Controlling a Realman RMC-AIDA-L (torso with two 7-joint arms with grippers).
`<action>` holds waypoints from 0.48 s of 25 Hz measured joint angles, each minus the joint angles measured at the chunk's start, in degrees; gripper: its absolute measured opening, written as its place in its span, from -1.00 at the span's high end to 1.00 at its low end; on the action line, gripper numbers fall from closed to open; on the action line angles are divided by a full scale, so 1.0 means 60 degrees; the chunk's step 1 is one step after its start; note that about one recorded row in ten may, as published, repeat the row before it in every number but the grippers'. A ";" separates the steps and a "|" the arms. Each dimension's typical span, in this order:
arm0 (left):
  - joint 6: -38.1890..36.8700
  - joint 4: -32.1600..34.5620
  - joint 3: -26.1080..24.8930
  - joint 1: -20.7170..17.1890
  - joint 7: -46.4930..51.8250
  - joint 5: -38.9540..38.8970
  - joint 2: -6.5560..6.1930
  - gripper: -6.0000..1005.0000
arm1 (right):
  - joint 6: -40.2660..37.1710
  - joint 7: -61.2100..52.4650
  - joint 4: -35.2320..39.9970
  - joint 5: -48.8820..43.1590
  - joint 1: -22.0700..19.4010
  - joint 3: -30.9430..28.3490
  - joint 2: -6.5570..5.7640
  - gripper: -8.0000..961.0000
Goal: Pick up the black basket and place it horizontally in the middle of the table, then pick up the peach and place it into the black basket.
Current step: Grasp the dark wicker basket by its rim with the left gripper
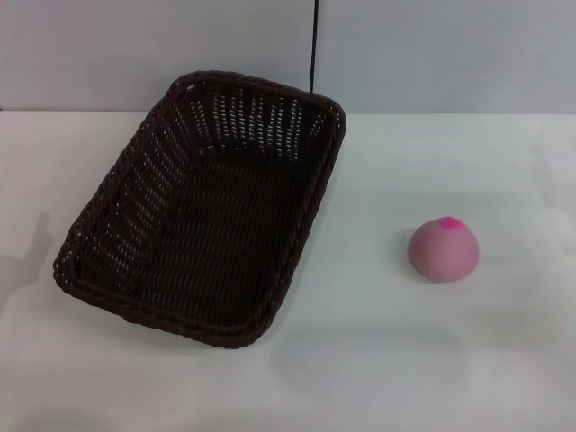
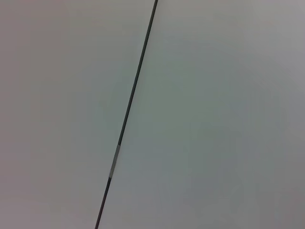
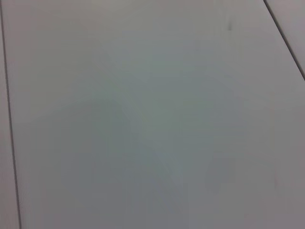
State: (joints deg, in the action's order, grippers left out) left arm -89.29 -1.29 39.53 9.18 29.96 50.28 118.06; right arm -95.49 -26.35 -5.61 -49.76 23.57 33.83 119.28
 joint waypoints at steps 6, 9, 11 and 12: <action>-0.0008 0.0591 0.0147 -0.0263 0.0680 -0.0002 -0.0018 -0.53 | 0.0010 -0.0070 0.0012 0.0000 0.0008 0.0002 0.0004 -0.47; -0.0013 0.1112 0.0425 -0.0383 0.1310 -0.0001 -0.0084 -0.53 | -0.0023 -0.0142 0.0020 0.0001 -0.0008 0.0001 -0.0003 -0.46; 0.0001 0.1775 0.0937 -0.0550 0.2011 0.0018 -0.0193 -0.53 | 0.0018 -0.0145 0.0021 0.0001 -0.0017 -0.0005 -0.0001 -0.46; 0.0014 0.2121 0.1203 -0.0657 0.2403 0.0010 -0.0276 -0.53 | 0.0037 -0.0146 0.0023 0.0003 -0.0017 -0.0015 0.0002 -0.46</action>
State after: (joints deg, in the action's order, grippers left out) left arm -89.21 11.44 46.74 5.24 44.38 50.34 116.40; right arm -95.27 -27.23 -5.47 -49.74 23.47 33.74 119.29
